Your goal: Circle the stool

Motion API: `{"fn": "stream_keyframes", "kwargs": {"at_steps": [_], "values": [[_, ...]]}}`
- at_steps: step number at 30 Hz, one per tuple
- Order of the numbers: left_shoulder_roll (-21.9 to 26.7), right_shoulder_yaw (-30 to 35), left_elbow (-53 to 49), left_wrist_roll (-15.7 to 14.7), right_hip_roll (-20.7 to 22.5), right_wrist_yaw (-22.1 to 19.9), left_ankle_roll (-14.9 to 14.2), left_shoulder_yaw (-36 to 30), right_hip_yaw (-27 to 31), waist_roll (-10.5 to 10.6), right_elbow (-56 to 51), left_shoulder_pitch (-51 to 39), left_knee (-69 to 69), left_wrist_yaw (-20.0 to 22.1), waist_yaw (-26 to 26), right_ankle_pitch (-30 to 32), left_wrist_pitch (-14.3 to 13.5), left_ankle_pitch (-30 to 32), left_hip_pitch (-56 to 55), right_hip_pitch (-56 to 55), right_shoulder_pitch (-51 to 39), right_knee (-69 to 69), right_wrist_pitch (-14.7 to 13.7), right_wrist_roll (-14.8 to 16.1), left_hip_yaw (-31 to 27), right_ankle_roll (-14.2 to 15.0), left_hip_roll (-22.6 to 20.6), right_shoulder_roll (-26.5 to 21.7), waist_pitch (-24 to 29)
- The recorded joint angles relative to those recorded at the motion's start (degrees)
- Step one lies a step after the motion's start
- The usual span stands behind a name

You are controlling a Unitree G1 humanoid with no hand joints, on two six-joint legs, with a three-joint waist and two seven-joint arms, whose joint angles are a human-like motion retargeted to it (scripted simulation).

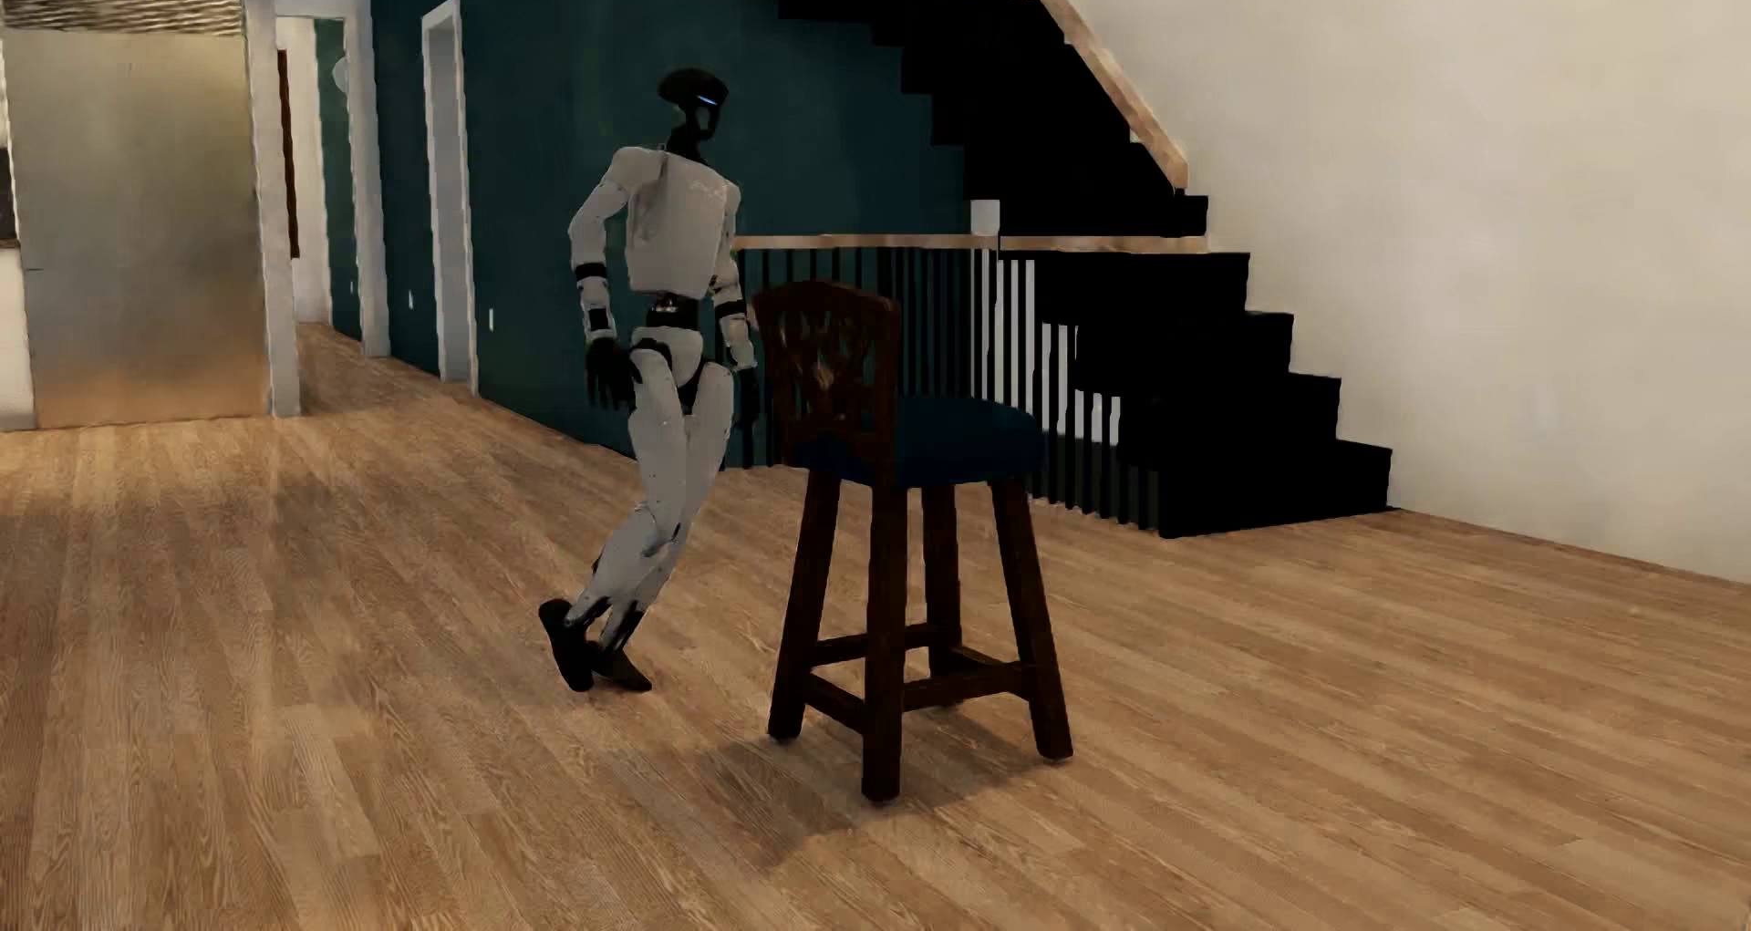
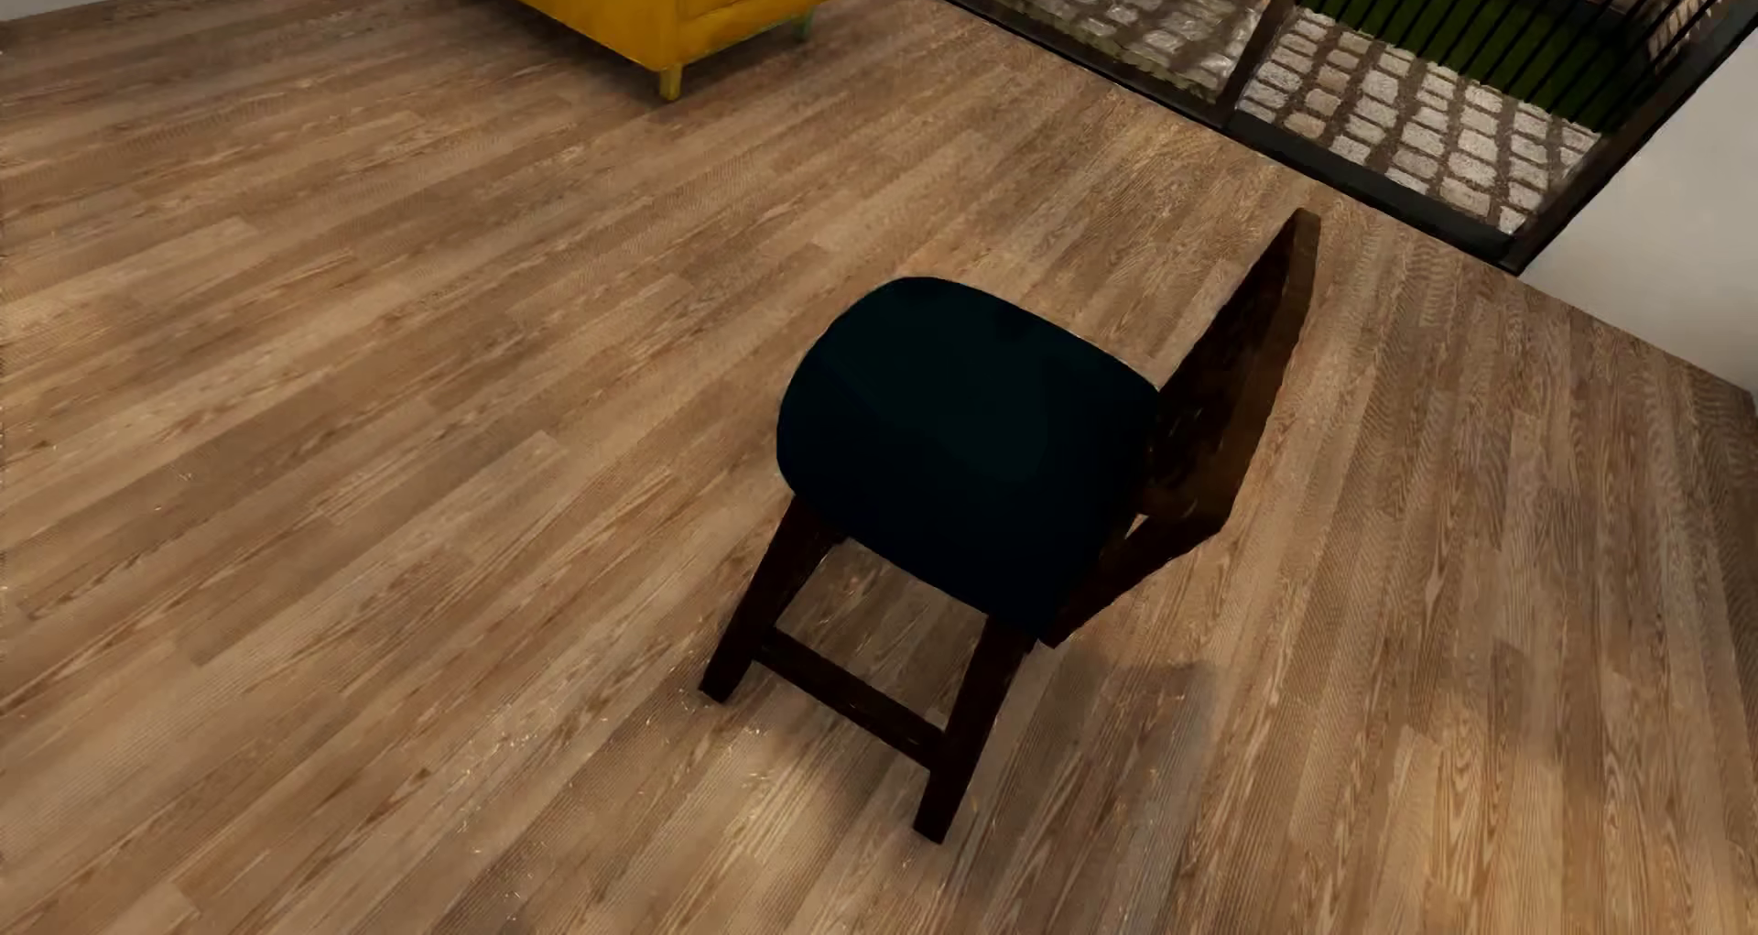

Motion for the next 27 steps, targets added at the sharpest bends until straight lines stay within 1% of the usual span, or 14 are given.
{"fn": "stream_keyframes", "kwargs": {"at_steps": [4,7,8,9,11,13,14,15,17,18,20,22,25,27], "values": [[-0.98,3.87,-3.69,0.0,4.35,0.0,0.0,-0.26,0.0,-0.29,3.27,-6.19,2.06,0.0,-9.8,-15.79,0.0,-6.66,5.77,-8.6,1.02,-17.67,0.0,0.0,0.0,0.0,1.43,0.25,2.25],[-1.38,7.43,-2.91,0.0,7.04,0.0,0.0,-2.07,0.0,-0.14,6.01,-6.02,4.06,0.0,-10.15,-17.53,0.0,-7.14,8.88,-13.62,0.87,-33.04,0.0,0.0,0.0,0.0,3.16,0.93,2.38],[-1.22,8.47,-1.68,0.0,8.06,0.0,0.0,-2.58,0.0,-0.51,7.15,-5.07,5.26,0.0,-9.19,-24.97,0.0,-7.43,9.84,-14.05,0.61,-33.54,0.0,0.0,0.0,0.0,3.21,1.39,1.94],[-1.1,9.13,0.28,0.0,8.64,0.0,0.0,-3.36,0.0,-0.93,7.79,-3.81,5.06,0.0,-8.5,-30.76,0.0,0.51,10.91,-13.54,0.67,-34.42,0.0,0.0,0.0,0.0,3.1,1.59,1.32],[-1.58,8.25,5.14,0.0,9.1,0.0,0.0,-5.25,0.0,-0.01,8.21,-1.02,10.39,0.0,-6.83,-9.34,0.0,17.32,9.07,-13.83,1.69,-32.53,0.0,0.0,0.0,0.0,3.77,1.55,-1.79],[-2.67,8.83,9.31,0.0,8.7,0.0,0.0,-6.82,0.0,2.45,9.35,1.58,24.59,0.0,-4.29,-8.48,0.0,38.44,2.35,-12.55,0.74,-28.73,0.0,0.0,0.0,0.0,7.59,0.81,-3.11],[-2.29,7.4,8.22,0.0,10.49,0.0,0.0,-9.15,0.0,3.6,9.28,2.75,34.79,0.0,-3.52,-8.06,0.0,40.2,-2.81,-8.35,-0.18,-28.95,0.0,0.0,0.0,0.0,9.95,0.54,-2.09],[-1.97,5.56,7.64,0.0,10.28,0.0,0.0,-9.61,0.0,3.97,8.07,2.86,46.05,0.0,-3.37,-8.52,0.0,35.21,-10.31,-5.82,-1.23,-29.67,0.0,0.0,0.0,0.0,10.85,0.57,-1.97],[-1.82,0.45,5.53,0.0,9.08,0.0,0.0,-6.63,0.0,3.9,3.93,2.78,61.03,0.0,-1.18,-13.41,0.0,6.39,-24.07,-2.05,-2.4,-31.6,0.0,0.0,0.0,0.0,11.74,0.67,-3.07],[-2.02,-1.64,3.79,0.0,9.27,0.0,0.0,-3.76,0.0,3.85,1.6,2.96,61.5,0.0,0.68,-15.45,0.0,1.45,-29.51,-0.93,-2.83,-31.7,0.0,0.0,0.0,0.0,12.64,0.59,-4.08],[-2.63,-4.3,-0.23,0.0,9.54,0.0,0.0,1.71,0.0,3.05,-2.38,3.4,50.16,0.0,2.77,-19.12,0.0,3.4,-37.27,2.74,-4.02,-33.25,0.0,0.0,0.0,0.0,12.63,0.89,-5.63],[-3.26,-5.49,-2.18,0.0,9.75,0.0,0.0,2.97,0.0,1.75,-4.72,3.06,29.39,0.0,4.51,-34.18,0.0,8.37,-38.42,8.12,-4.43,-36.72,0.0,0.0,0.0,0.0,12.21,1.23,-6.13],[-3.77,-3.23,-1.19,0.0,7.46,0.0,0.0,0.66,0.0,-0.81,-2.29,2.23,1.77,0.0,6.87,-37.25,0.0,11.93,-33.69,13.38,-4.18,-36.33,0.0,0.0,0.0,0.0,10.3,1.83,-6.15],[-4.14,-0.18,1.45,0.0,6.76,0.0,0.0,-2.57,0.0,-1.09,2.6,1.44,9.52,0.0,7.18,-29.91,0.0,12.2,-34.59,14.73,-3.58,-30.67,0.0,0.0,0.0,0.0,10.29,2.3,-7.12]]}}
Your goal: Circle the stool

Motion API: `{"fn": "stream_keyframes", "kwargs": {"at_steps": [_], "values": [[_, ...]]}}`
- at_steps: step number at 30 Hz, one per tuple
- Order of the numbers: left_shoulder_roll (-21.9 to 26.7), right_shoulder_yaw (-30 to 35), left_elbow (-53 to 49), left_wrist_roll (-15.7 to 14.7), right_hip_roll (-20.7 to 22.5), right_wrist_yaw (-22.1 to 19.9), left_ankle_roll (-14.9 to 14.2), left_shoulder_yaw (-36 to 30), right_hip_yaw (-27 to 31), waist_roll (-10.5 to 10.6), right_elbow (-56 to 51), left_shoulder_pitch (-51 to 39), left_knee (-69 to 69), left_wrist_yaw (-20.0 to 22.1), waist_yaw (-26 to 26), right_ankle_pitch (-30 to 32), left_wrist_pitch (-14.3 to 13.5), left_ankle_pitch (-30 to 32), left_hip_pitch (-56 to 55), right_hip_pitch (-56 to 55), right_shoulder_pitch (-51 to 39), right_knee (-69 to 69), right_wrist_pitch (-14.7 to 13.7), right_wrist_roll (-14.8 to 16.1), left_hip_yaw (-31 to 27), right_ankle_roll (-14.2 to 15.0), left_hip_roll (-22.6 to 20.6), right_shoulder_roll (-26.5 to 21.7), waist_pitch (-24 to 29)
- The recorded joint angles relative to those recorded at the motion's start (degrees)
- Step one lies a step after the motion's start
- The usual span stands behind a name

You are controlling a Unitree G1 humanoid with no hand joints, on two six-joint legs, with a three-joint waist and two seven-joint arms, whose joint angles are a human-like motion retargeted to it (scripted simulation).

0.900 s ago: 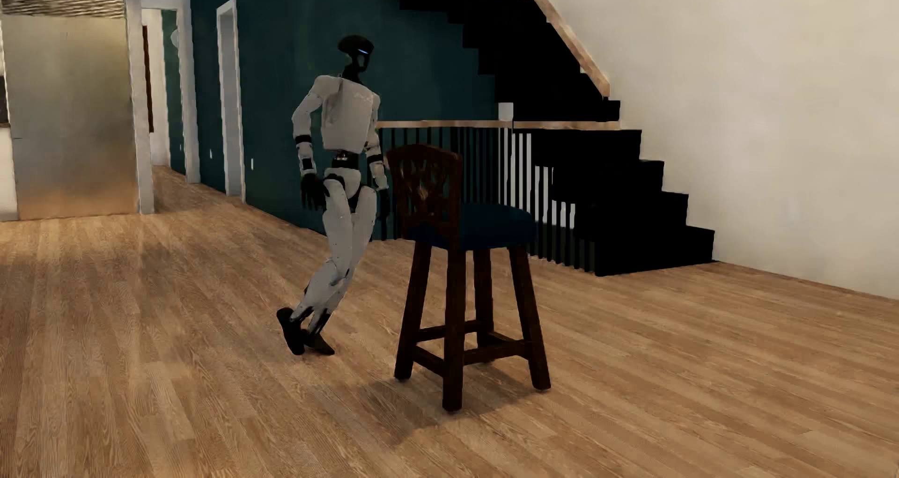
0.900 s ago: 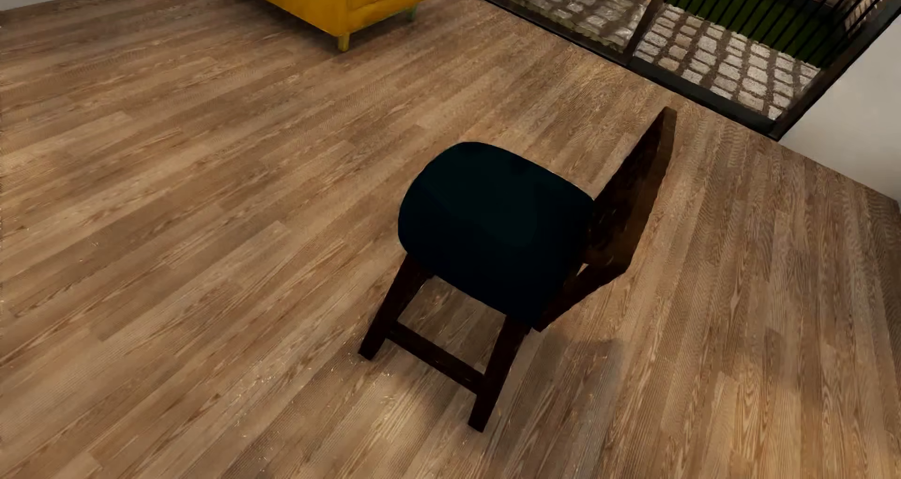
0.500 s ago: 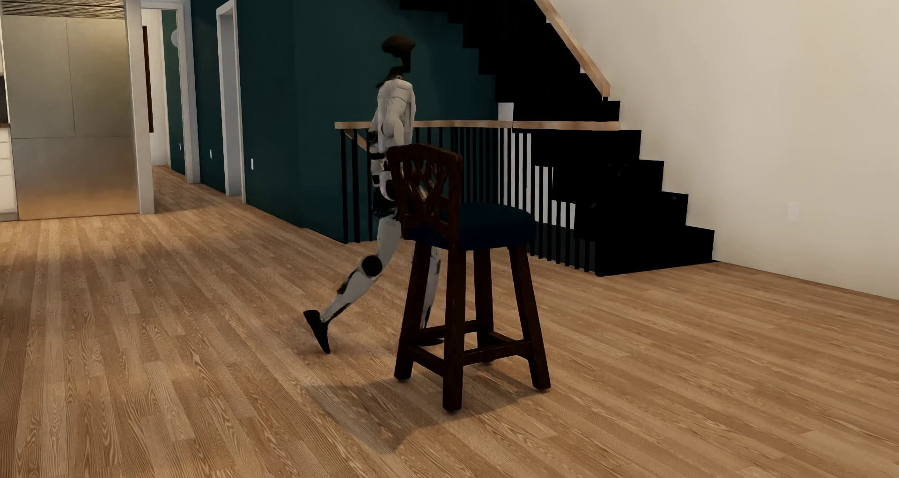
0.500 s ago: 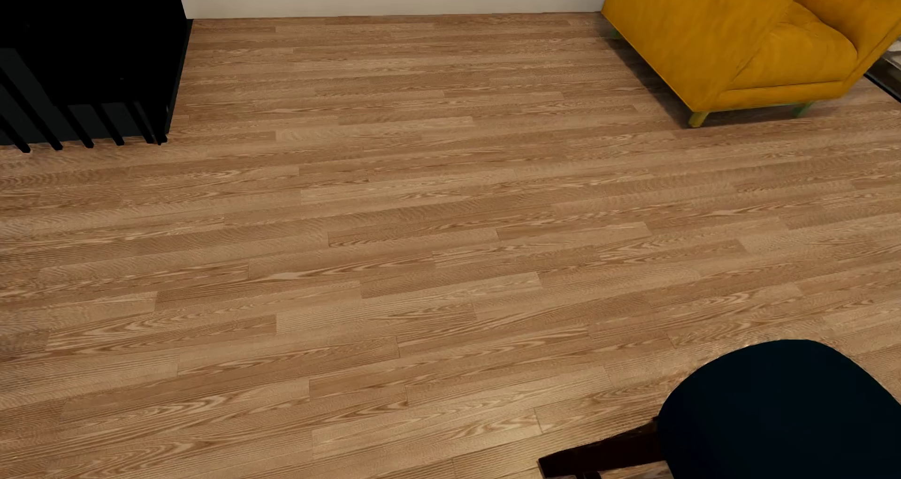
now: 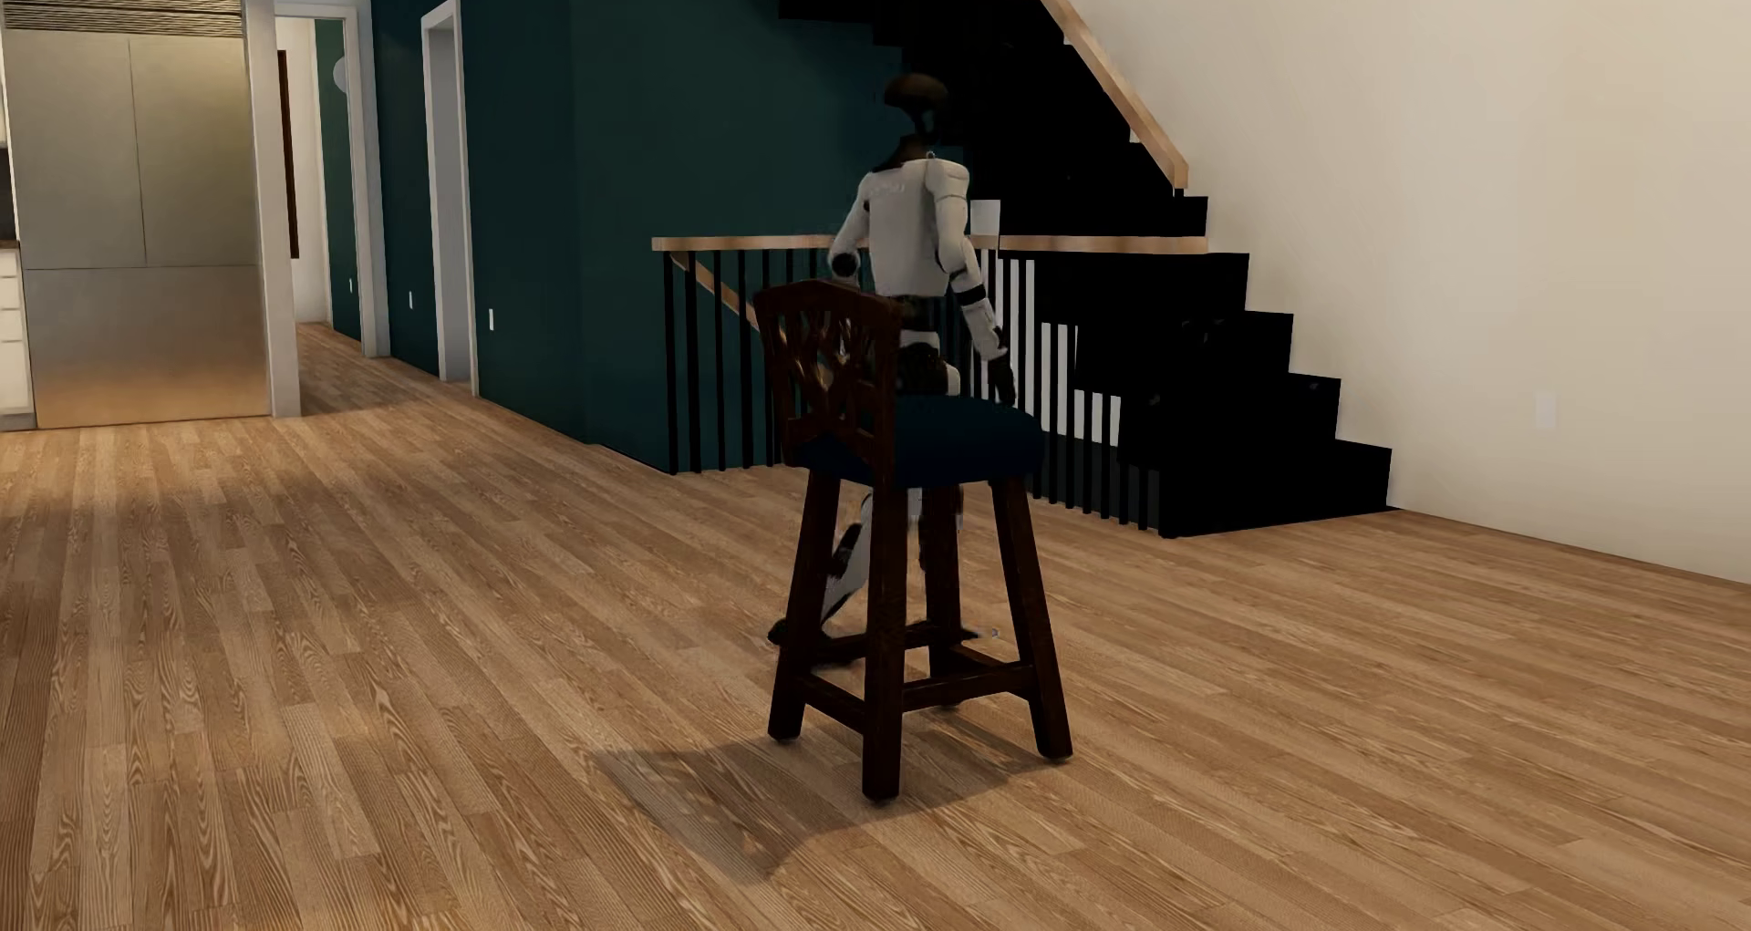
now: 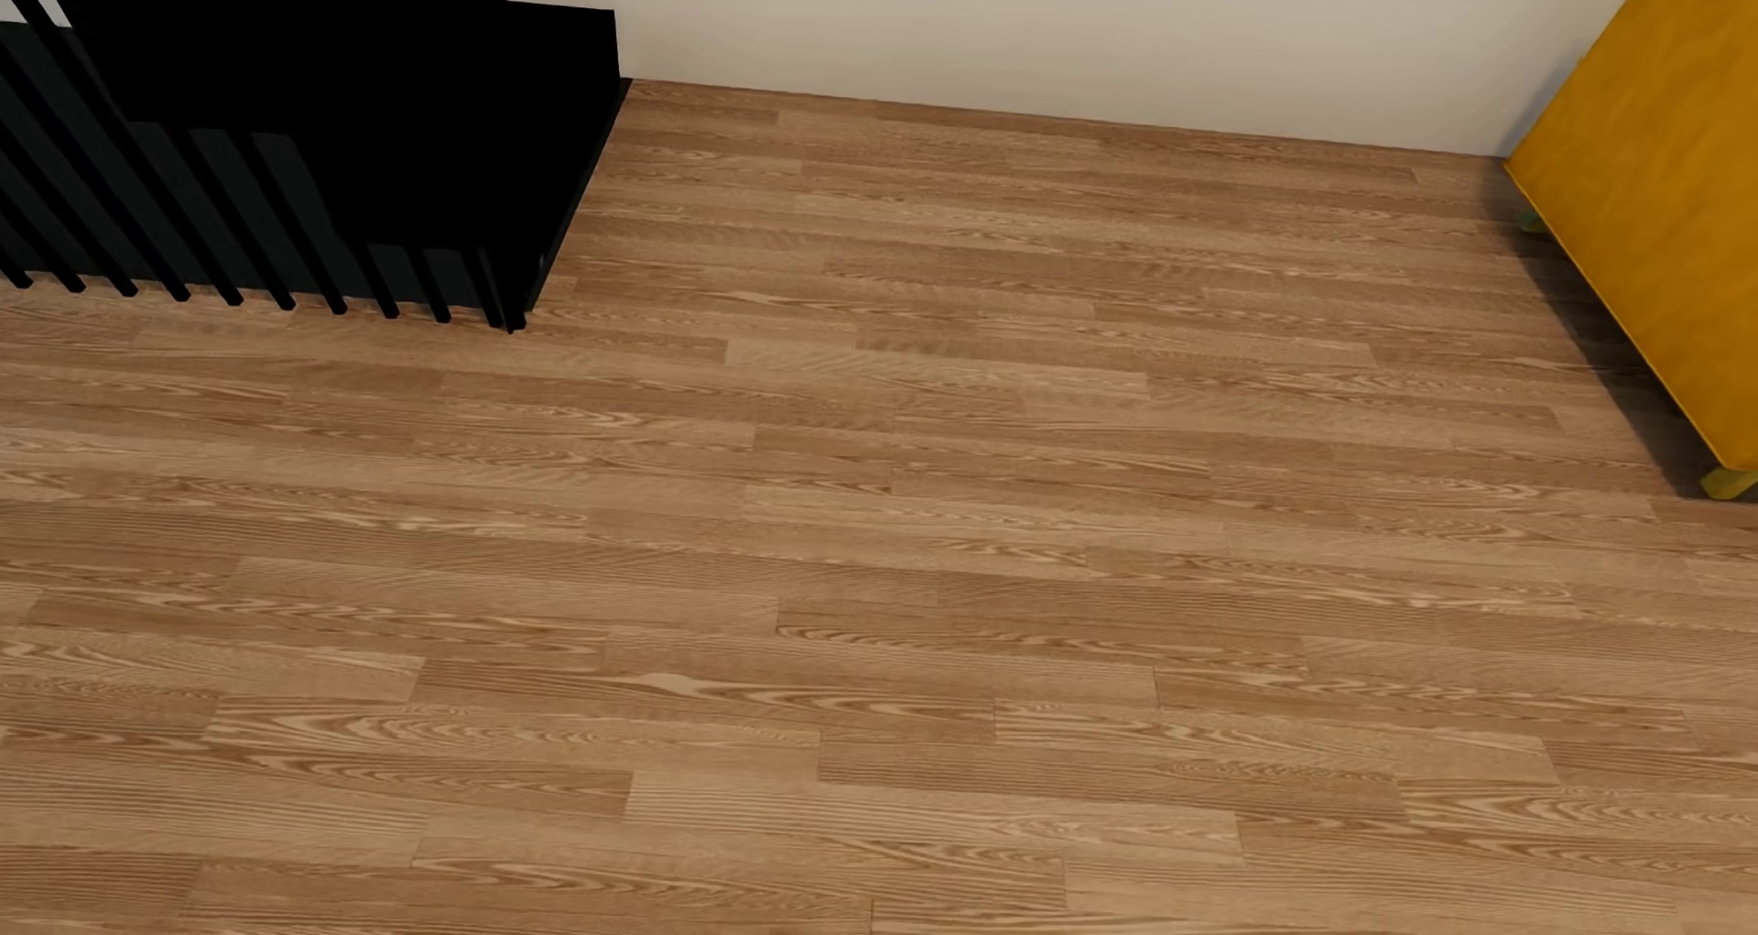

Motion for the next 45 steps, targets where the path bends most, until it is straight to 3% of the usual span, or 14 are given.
{"fn": "stream_keyframes", "kwargs": {"at_steps": [5,9,12,14,16,18,20,23,31,33,37,41,43,45], "values": [[2.61,8.74,0.04,0.0,-7.02,0.0,0.0,-5.43,0.0,0.6,7.4,2.18,0.91,0.0,-2.29,33.89,0.0,-9.61,20.17,-11.24,4.62,33.94,0.0,0.0,0.0,0.0,-3.21,-0.9,5.04],[4.61,3.71,1.27,0.0,-4.73,0.0,0.0,-2.7,0.0,4.14,2.14,1.97,-7.23,0.0,-11.42,32.43,0.0,-8.3,38.06,-19.93,6.42,24.55,0.0,0.0,0.0,0.0,-3.47,-1.99,8.84],[6.18,2.18,-0.66,0.0,-1.12,0.0,0.0,1.93,0.0,5.04,0.84,0.39,-8.16,0.0,-14.58,16.5,0.0,-13.69,45.11,-19.19,5.94,-4.01,0.0,0.0,0.0,0.0,-4.4,-1.6,8.85],[6.41,4.08,-1.36,0.0,-0.42,0.0,0.0,4.36,0.0,4.16,2.54,-1.68,-7.55,0.0,-14.69,13.77,0.0,-10.79,48.24,-16.86,5.75,-0.05,0.0,0.0,0.0,0.0,-6.35,-1.04,8.27],[5.0,6.42,-2.98,0.0,-1.22,0.0,0.0,7.78,0.0,5.11,4.62,-1.86,0.76,0.0,-15.55,24.14,0.0,-17.6,49.6,-19.04,6.63,-8.79,0.0,0.0,0.0,0.0,-4.61,-1.16,7.16],[2.26,9.78,-3.63,0.0,-0.76,0.0,0.0,7.7,0.0,7.35,7.77,-1.3,14.9,0.0,-14.48,43.32,0.0,-7.96,45.0,-22.69,6.64,-0.34,0.0,0.0,0.0,0.0,0.0,-2.09,5.72],[0.29,11.17,-2.98,0.0,2.03,0.0,0.0,3.59,0.0,8.15,9.15,-1.21,36.65,0.0,-15.1,37.86,0.0,-0.13,32.96,-19.58,4.57,1.01,0.0,0.0,0.0,0.0,5.54,-2.94,5.61],[-0.9,5.83,-1.84,0.0,2.7,0.0,0.0,-3.29,0.0,6.62,7.28,-1.71,50.5,0.0,-13.39,22.27,0.0,-10.85,13.92,-14.29,1.45,-0.34,0.0,0.0,0.0,0.0,4.76,-3.02,4.87],[-0.04,0.16,2.35,0.0,0.17,0.0,0.0,-7.24,0.0,3.74,0.71,1.27,-1.98,0.0,-7.64,-0.62,0.0,1.18,7.13,-7.7,0.1,7.94,0.0,0.0,0.0,0.0,1.44,-1.49,2.84],[0.19,2.54,3.46,0.0,-2.16,0.0,0.0,-8.48,0.0,3.83,4.27,1.32,0.6,0.0,-8.2,1.54,0.0,4.1,8.98,-7.71,1.05,11.28,0.0,0.0,0.0,0.0,1.62,-1.8,1.67],[4.77,11.1,-0.07,0.0,-5.92,0.0,0.0,-4.96,0.0,3.99,10.32,2.07,-6.73,0.0,-7.92,28.34,0.0,-1.77,28.02,-13.87,2.82,30.07,0.0,0.0,0.0,0.0,1.0,-1.99,6.61],[8.0,5.56,-0.3,0.0,-3.88,0.0,0.0,-0.6,0.0,6.8,5.55,2.71,-11.52,0.0,-11.47,36.98,0.0,3.4,39.57,-21.6,4.62,21.19,0.0,0.0,0.0,0.0,0.36,-2.74,8.4],[9.04,5.26,-0.13,0.0,-1.59,0.0,0.0,-1.5,0.0,7.1,4.99,1.85,-12.82,0.0,-12.7,36.82,0.0,16.62,43.7,-23.01,4.33,9.57,0.0,0.0,0.0,0.0,-1.75,-2.42,9.54],[8.7,7.33,0.57,0.0,1.46,0.0,0.0,-0.97,0.0,6.98,6.88,-0.25,-12.33,0.0,-12.88,22.56,0.0,26.66,45.06,-21.78,3.55,-3.51,0.0,0.0,0.0,0.0,-3.06,-1.95,9.89]]}}
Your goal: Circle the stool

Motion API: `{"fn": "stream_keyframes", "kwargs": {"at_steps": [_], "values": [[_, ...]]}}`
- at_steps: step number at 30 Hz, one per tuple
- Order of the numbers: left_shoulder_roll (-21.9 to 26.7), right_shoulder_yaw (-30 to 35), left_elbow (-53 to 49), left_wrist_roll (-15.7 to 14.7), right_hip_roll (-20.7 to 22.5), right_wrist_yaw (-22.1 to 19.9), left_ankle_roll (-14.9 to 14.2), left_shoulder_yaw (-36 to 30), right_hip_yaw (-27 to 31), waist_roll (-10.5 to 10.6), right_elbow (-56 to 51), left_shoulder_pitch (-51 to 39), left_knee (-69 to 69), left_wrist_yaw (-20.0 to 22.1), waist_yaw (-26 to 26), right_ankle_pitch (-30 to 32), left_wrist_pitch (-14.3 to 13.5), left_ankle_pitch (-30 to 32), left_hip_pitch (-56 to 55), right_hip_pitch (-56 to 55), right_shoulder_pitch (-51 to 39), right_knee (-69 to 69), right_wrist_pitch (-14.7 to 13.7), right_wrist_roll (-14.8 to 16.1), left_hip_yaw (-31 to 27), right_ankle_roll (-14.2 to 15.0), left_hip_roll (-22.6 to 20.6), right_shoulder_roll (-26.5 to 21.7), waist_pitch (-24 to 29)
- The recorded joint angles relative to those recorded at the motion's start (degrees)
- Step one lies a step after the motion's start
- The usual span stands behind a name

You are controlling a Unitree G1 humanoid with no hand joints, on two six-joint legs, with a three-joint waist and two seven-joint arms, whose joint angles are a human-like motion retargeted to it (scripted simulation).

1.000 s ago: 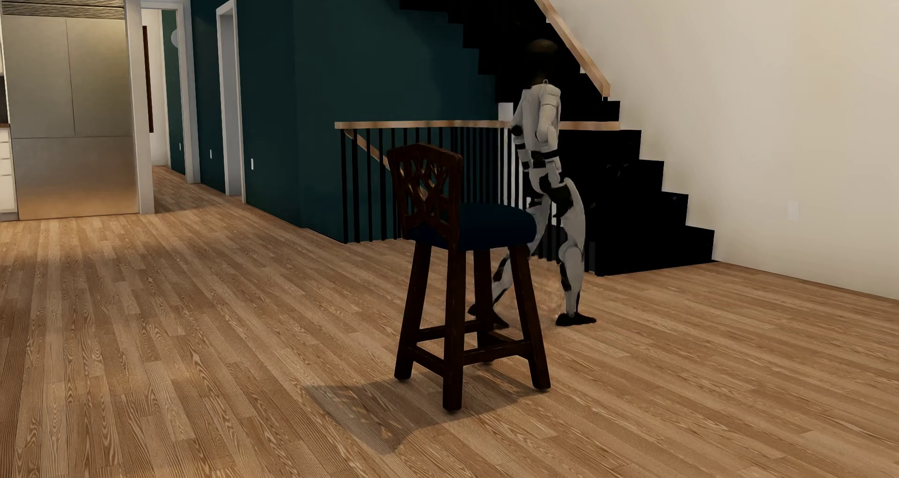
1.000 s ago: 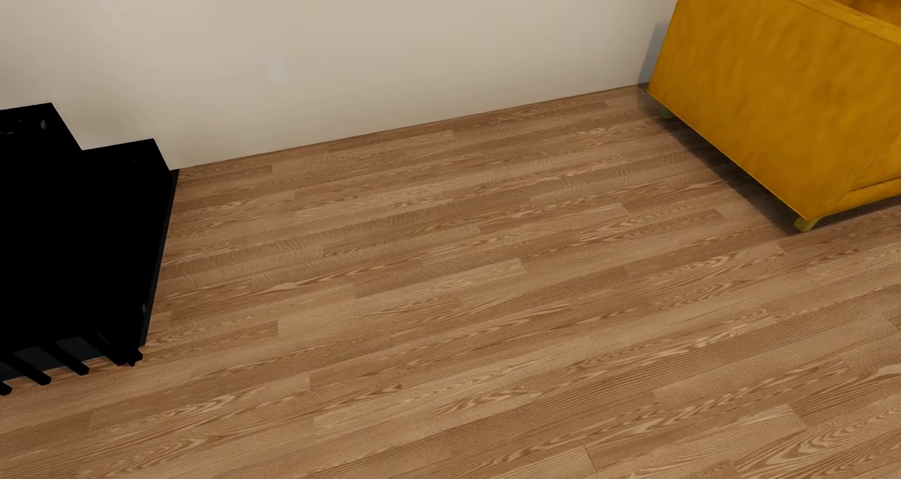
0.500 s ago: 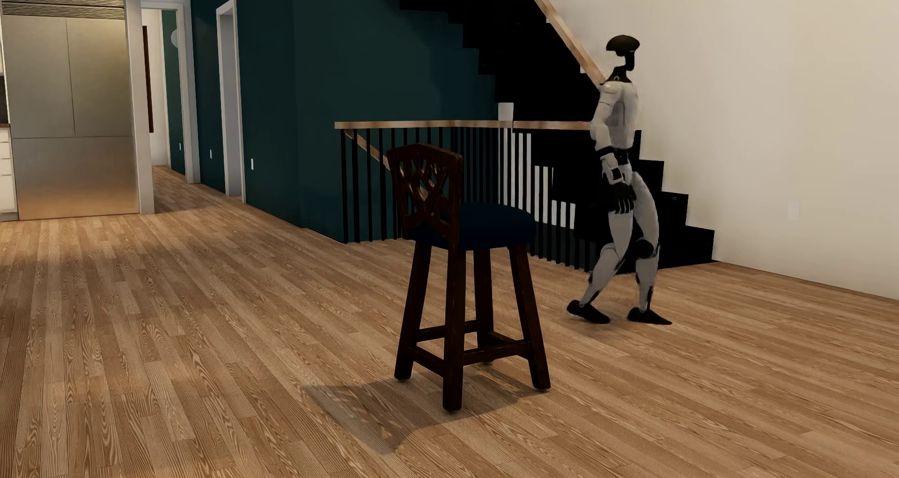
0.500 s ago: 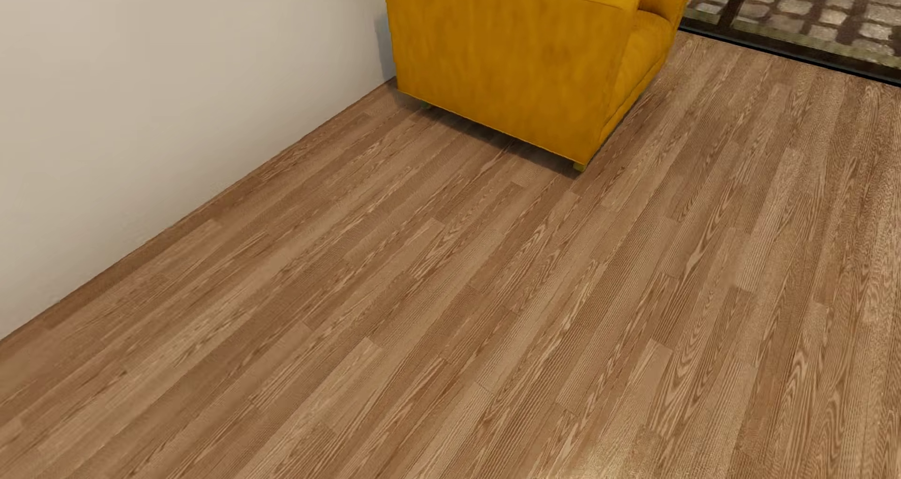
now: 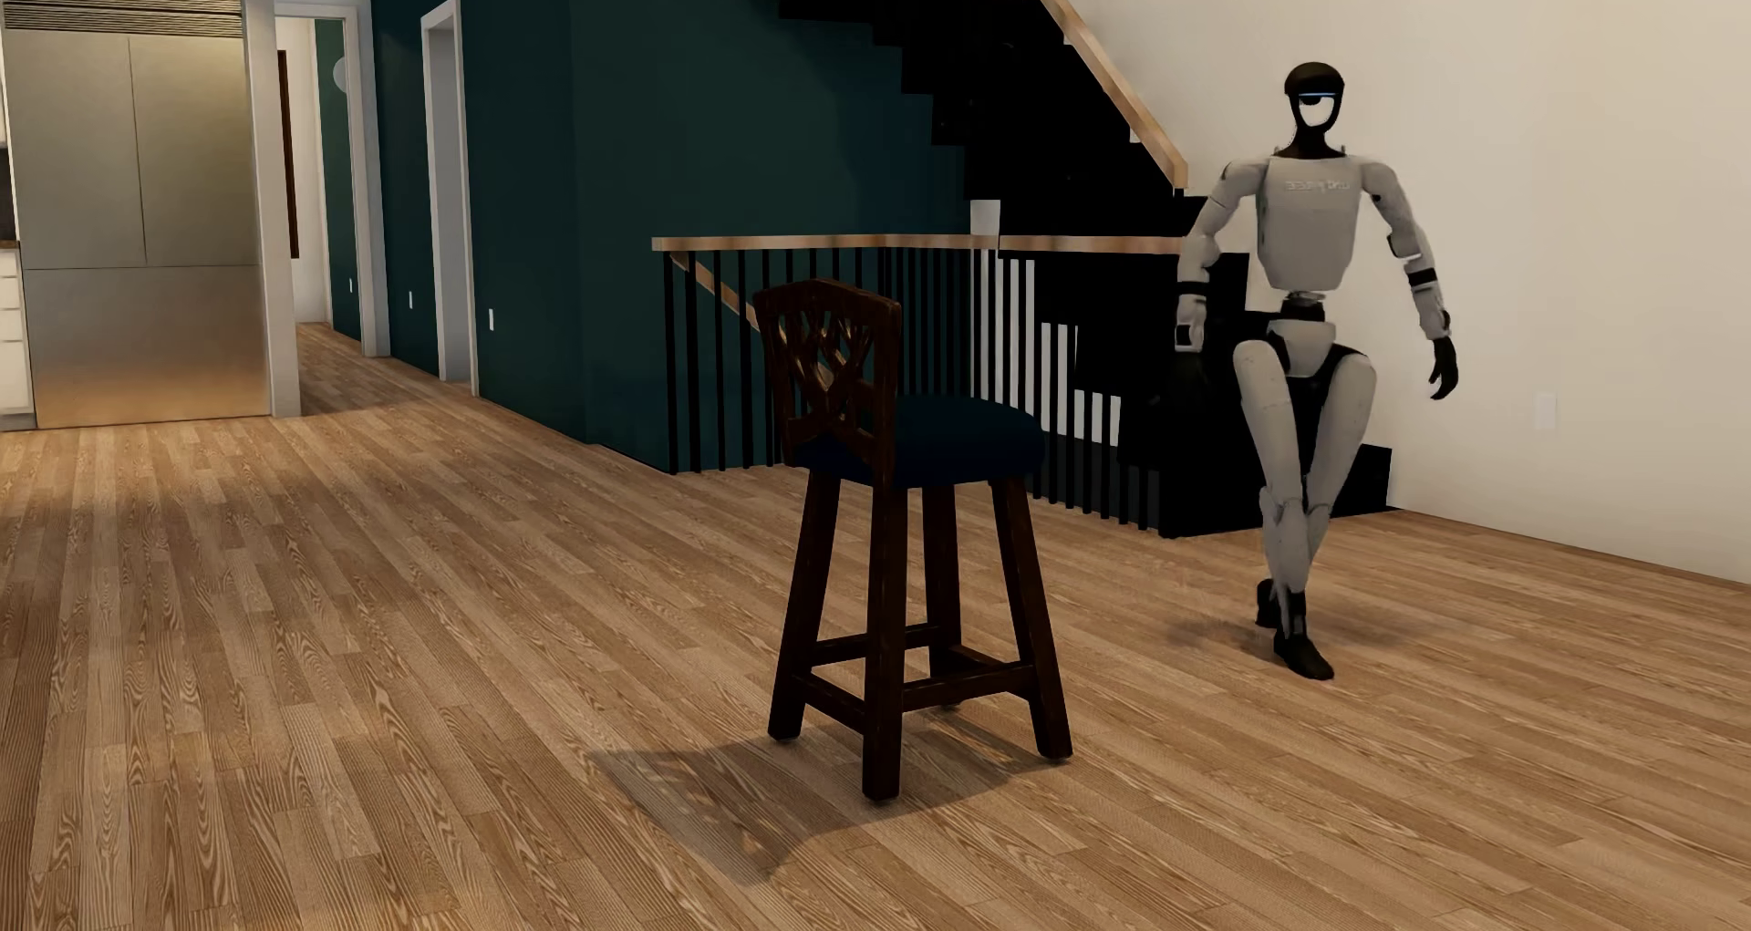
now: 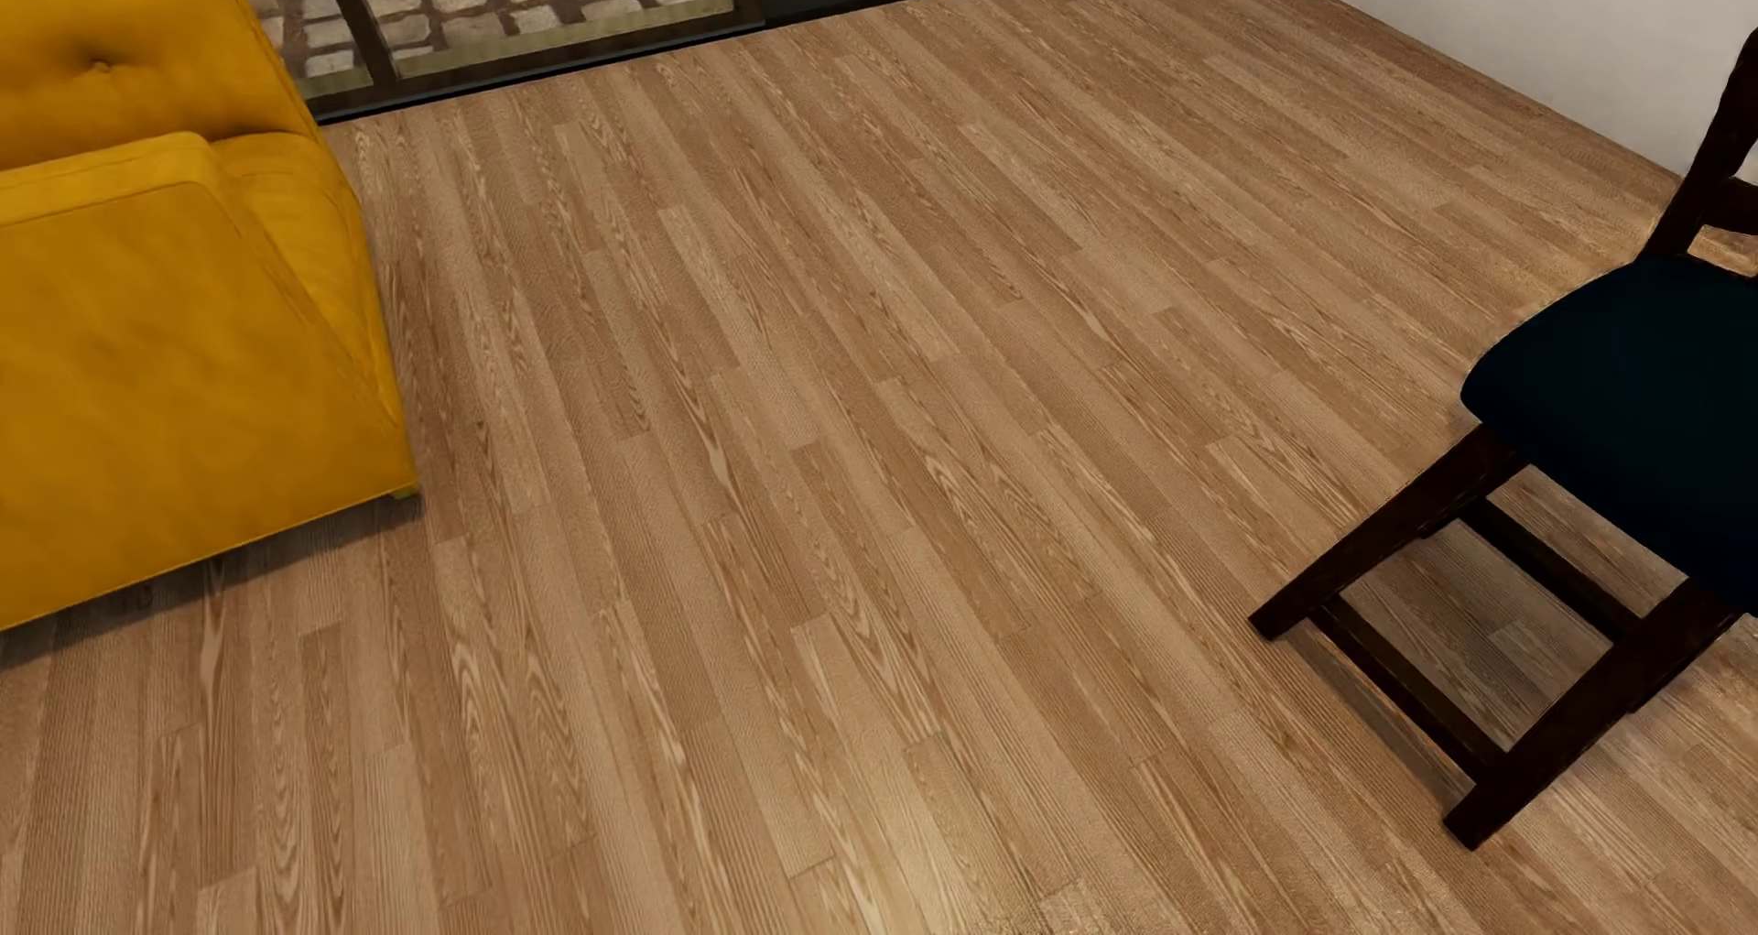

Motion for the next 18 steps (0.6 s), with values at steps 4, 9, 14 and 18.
{"fn": "stream_keyframes", "kwargs": {"at_steps": [4,9,14,18], "values": [[-4.19,6.95,-4.57,0.0,0.77,0.0,0.0,6.91,0.0,0.52,5.41,-1.94,14.71,0.0,-1.53,-8.63,0.0,-32.83,1.98,1.81,1.31,-4.53,0.0,0.0,0.0,0.0,0.17,0.03,-1.51],[-8.43,7.61,-5.39,0.0,2.29,0.0,0.0,3.48,0.0,0.54,4.31,-2.58,49.68,0.0,2.15,-2.48,0.0,-25.21,-12.52,5.36,0.05,2.39,0.0,0.0,0.0,0.0,10.75,0.2,-3.8],[-8.81,-6.88,-6.76,0.0,0.63,0.0,0.0,1.61,0.0,-0.61,-4.9,-1.95,44.43,0.0,8.95,-24.19,0.0,-35.44,-39.25,16.04,-6.31,-4.04,0.0,0.0,0.0,0.0,6.31,-0.53,-6.45],[-6.59,-7.1,-4.42,0.0,-0.85,0.0,0.0,0.96,0.0,-2.42,-6.97,-1.25,11.99,0.0,11.86,-27.95,0.0,-26.39,-41.79,22.63,-7.69,-3.53,0.0,0.0,0.0,0.0,0.73,-0.02,-6.8]]}}
